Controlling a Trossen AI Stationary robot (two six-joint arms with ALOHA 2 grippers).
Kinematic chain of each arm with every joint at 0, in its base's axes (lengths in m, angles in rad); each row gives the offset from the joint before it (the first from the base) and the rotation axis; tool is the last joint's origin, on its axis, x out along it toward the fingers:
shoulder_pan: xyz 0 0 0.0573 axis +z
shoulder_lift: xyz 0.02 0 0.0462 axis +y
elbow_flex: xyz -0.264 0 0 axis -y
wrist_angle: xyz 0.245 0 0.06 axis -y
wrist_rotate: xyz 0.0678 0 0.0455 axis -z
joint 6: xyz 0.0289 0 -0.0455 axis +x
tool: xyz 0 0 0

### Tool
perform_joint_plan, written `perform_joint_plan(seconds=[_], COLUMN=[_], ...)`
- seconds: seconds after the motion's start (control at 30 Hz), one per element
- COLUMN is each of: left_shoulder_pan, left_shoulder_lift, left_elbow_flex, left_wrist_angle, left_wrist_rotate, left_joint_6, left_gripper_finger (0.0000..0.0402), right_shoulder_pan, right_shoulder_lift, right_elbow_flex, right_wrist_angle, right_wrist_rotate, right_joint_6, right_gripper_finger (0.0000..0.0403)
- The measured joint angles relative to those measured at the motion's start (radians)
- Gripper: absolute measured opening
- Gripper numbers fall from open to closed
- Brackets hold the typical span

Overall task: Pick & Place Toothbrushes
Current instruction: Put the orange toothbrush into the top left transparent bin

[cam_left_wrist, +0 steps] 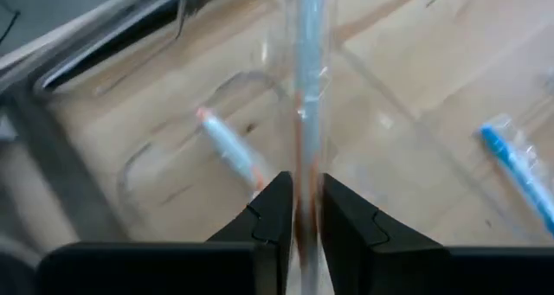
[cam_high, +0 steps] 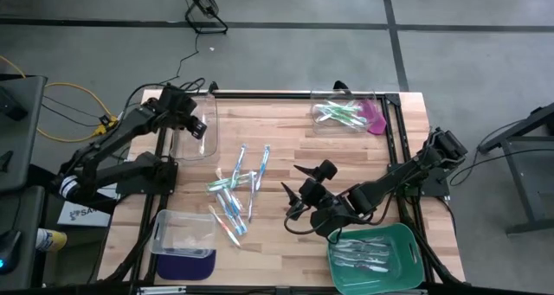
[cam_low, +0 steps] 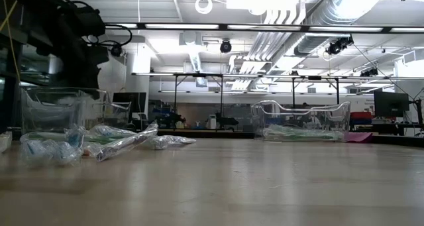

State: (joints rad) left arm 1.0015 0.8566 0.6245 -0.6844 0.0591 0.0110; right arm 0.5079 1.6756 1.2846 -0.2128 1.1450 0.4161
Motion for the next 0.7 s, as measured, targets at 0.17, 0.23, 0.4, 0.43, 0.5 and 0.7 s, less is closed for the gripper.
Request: perform_joint_plan(seconds=[0.17,0.23,0.4,0.43,0.5,0.7], left_shoulder_pan=[0.0,0.0,0.0,0.0,0.0,-0.001], left_shoulder_lift=[-0.003,-0.003,-0.003,-0.003,-0.003,-0.003], left_elbow_flex=[0.005,0.004,0.004,0.004,0.004,0.004], left_wrist_angle=[-0.072,-0.084,-0.083,-0.082,-0.083,-0.083], left_wrist_rotate=[-0.04,-0.044,-0.046,-0.047,-0.045,0.045], left_joint_6=[0.007,0.007,0.011,0.011,0.011,0.02], left_gripper_finger=[0.0058,0.0058,0.0058,0.0058,0.0058,0.0058], right_shoulder_pan=[0.0,0.0,0.0,0.0,0.0,0.0], right_shoulder_lift=[0.0,0.0,0.0,0.0,0.0,0.0], right_elbow_flex=[0.0,0.0,0.0,0.0,0.0,0.0], right_wrist_angle=[-0.017,-0.018,-0.02,-0.021,-0.021,-0.024], right_wrist_rotate=[0.0,0.0,0.0,0.0,0.0,0.0], right_joint_6=[0.011,0.02,0.025,0.025,0.025,0.025], right_gripper_finger=[0.0281,0.0281,0.0281,0.0281,0.0281,0.0281])
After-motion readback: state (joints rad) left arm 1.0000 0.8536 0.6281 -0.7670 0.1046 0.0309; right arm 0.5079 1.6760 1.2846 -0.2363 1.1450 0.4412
